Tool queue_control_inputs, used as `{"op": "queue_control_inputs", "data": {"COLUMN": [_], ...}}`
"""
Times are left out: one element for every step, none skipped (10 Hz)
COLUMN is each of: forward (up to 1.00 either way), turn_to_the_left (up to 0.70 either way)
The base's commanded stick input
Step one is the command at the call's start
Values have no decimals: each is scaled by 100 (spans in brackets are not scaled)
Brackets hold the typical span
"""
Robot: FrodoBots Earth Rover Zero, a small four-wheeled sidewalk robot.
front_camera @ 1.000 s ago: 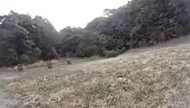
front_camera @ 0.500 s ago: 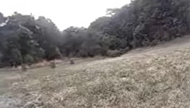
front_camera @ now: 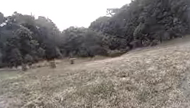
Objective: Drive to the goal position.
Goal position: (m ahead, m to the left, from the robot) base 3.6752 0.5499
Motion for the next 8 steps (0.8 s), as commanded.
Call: {"op": "queue_control_inputs", "data": {"forward": [0,0,0,0,0,0,0,17], "turn_to_the_left": [45,0,0,0,0,0,0,0]}}
